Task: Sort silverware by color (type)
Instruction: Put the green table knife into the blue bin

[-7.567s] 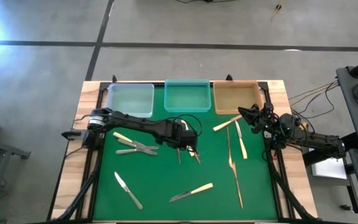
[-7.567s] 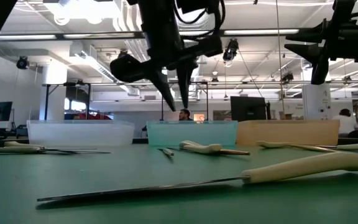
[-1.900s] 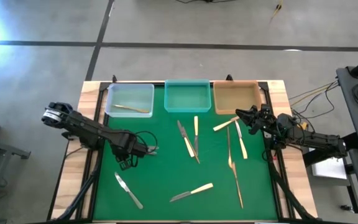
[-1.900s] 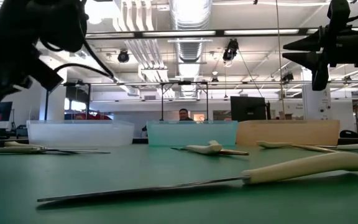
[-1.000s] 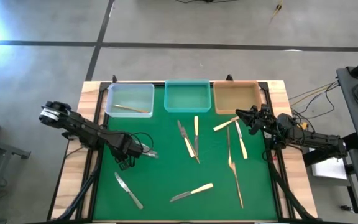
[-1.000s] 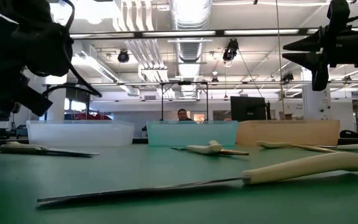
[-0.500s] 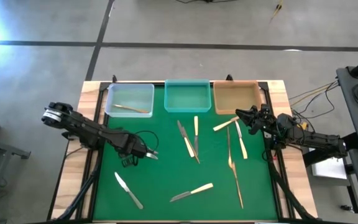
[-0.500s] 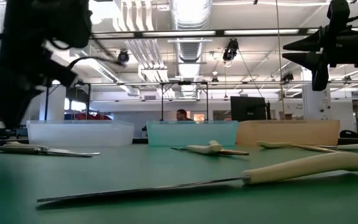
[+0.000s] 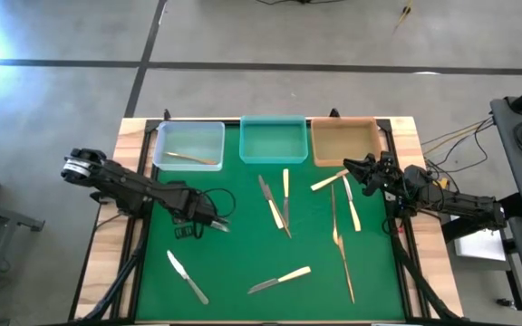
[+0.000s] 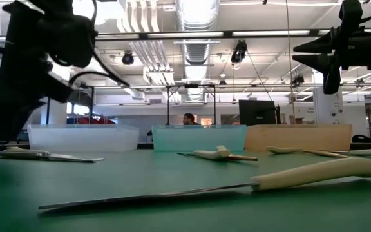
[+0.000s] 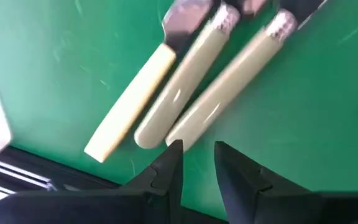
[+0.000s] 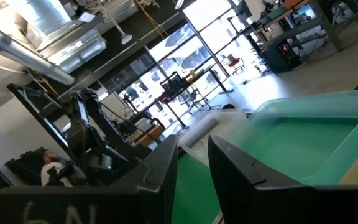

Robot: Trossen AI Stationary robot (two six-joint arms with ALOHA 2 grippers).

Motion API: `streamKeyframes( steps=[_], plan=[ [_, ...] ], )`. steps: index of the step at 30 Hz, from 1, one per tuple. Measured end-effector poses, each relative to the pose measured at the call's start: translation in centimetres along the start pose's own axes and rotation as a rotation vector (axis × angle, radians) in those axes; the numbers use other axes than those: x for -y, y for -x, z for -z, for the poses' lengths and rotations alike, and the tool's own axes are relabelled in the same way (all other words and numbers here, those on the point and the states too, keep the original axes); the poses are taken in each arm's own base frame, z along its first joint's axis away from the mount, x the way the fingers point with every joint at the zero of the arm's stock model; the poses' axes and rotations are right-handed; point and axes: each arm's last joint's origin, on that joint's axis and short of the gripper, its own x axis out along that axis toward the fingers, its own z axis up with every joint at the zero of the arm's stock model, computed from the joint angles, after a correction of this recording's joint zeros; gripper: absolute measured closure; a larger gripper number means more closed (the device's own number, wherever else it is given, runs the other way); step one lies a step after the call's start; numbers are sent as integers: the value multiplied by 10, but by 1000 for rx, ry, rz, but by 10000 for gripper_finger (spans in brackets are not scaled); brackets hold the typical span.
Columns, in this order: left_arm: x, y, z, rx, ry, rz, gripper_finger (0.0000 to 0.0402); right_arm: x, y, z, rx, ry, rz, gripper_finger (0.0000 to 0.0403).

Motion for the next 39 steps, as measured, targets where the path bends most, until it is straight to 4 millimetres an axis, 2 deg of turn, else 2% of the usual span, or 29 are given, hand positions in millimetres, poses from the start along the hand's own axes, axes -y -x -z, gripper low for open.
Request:
streamKeyframes(
  steps=[4,9,25,39],
  plan=[
    [-2,-12,6,-38,-27,-1,326,0,0,0,0,0,0,321],
    [-3,-18,8,-27,-37,-40,326,0,0,0,0,0,0,321],
    [-2,-18,5,1,-220,-37,326,0,0,0,0,0,0,321],
    [-1,-19,5,-7,-240,-12,326,0,0,0,-1,0,0,321]
  ],
)
